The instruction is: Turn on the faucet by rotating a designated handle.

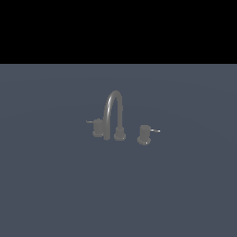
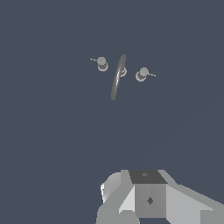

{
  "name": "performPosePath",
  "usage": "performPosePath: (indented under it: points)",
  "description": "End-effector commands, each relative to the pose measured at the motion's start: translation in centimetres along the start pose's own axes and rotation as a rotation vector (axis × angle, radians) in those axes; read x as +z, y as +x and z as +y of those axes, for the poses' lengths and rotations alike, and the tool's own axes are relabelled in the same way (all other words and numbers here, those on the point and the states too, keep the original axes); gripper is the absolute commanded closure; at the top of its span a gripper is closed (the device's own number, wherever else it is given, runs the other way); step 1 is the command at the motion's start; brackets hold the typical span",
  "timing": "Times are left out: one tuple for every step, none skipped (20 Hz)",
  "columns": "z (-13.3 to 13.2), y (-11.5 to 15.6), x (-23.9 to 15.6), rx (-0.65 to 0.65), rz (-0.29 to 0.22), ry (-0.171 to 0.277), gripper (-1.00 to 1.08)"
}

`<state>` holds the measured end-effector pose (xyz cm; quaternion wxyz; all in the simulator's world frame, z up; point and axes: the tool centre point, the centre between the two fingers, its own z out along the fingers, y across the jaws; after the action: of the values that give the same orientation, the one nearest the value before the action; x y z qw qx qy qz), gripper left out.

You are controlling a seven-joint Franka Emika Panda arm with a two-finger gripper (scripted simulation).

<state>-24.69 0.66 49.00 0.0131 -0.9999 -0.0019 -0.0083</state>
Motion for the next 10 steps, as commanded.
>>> performPosePath:
  points:
    - [0.00,0.00,0.00,0.000,0.000,0.000,1.08]
    - [-0.02,0.00,-0.02,-0.001,0.000,0.000,1.08]
    - [-0.08,0.00,-0.08,-0.004,0.001,0.000,1.08]
    - [-0.19,-0.01,-0.17,-0.009,0.002,0.000,1.08]
    - [-0.32,-0.03,-0.30,-0.016,0.003,-0.001,1.08]
    - [-0.49,-0.05,-0.46,-0.025,0.004,-0.001,1.08]
    - [-0.67,-0.10,-0.64,-0.036,0.006,-0.002,1.08]
    - [-0.81,-0.16,-0.79,-0.045,0.007,-0.003,1.08]
    - [-0.90,-0.22,-0.91,-0.052,0.009,-0.004,1.08]
    - [-0.96,-0.28,-0.98,-0.057,0.009,-0.006,1.08]
